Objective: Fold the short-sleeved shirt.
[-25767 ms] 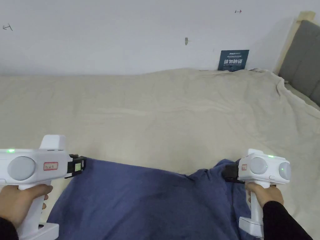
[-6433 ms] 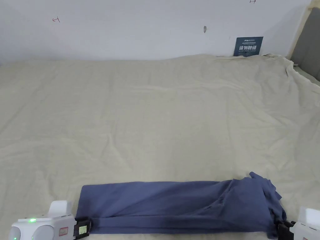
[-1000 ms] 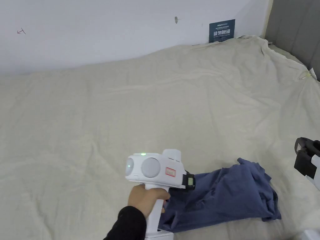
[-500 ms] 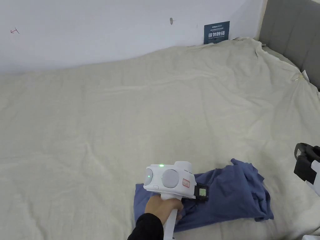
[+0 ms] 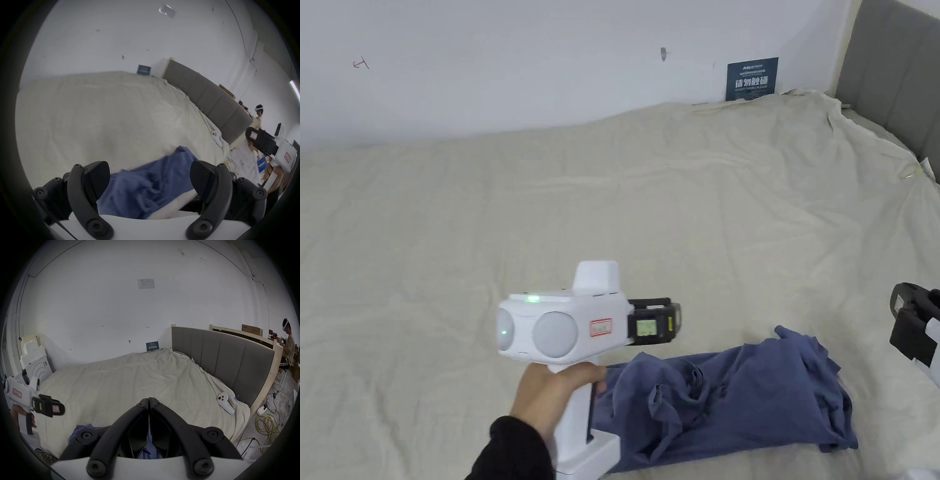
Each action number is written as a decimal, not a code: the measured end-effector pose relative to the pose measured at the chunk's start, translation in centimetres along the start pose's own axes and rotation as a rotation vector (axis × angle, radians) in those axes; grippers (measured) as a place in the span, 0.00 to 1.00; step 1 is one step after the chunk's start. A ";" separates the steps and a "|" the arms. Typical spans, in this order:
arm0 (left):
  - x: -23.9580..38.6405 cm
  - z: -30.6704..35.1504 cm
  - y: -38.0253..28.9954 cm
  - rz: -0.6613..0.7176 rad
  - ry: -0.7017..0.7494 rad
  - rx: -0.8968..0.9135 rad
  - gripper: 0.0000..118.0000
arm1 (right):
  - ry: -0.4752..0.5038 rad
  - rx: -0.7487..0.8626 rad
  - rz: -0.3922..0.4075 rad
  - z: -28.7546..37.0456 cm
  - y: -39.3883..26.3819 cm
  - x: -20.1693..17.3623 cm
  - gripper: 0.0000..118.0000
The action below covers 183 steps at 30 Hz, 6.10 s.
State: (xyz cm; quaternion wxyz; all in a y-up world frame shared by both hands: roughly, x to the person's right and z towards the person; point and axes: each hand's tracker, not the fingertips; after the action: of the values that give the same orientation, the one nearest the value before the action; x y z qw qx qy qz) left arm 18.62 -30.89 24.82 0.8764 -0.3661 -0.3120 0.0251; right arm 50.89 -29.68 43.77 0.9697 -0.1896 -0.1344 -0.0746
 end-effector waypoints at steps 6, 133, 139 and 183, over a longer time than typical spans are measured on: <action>-4.1 2.2 -2.3 0.004 0.119 0.083 0.15 | 0.012 -0.004 0.001 -0.2 -0.1 -0.4 0.00; -24.5 9.8 -11.0 0.414 0.214 -0.186 0.03 | 0.100 -0.052 0.031 -2.0 0.0 -3.7 0.00; -23.7 10.9 -10.5 0.398 0.239 -0.205 0.03 | 0.118 -0.054 0.035 -2.0 -0.2 -4.2 0.00; 0.5 -11.1 -7.0 0.121 -0.002 -0.443 0.85 | 0.033 -0.060 -0.010 0.0 -0.9 0.0 0.00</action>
State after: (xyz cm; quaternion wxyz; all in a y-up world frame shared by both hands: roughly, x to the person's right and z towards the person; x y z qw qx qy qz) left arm 23.97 -42.79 23.73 0.7711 -0.5677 -0.2882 0.0090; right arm 50.73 -30.53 44.13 0.9653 -0.2166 -0.1173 -0.0867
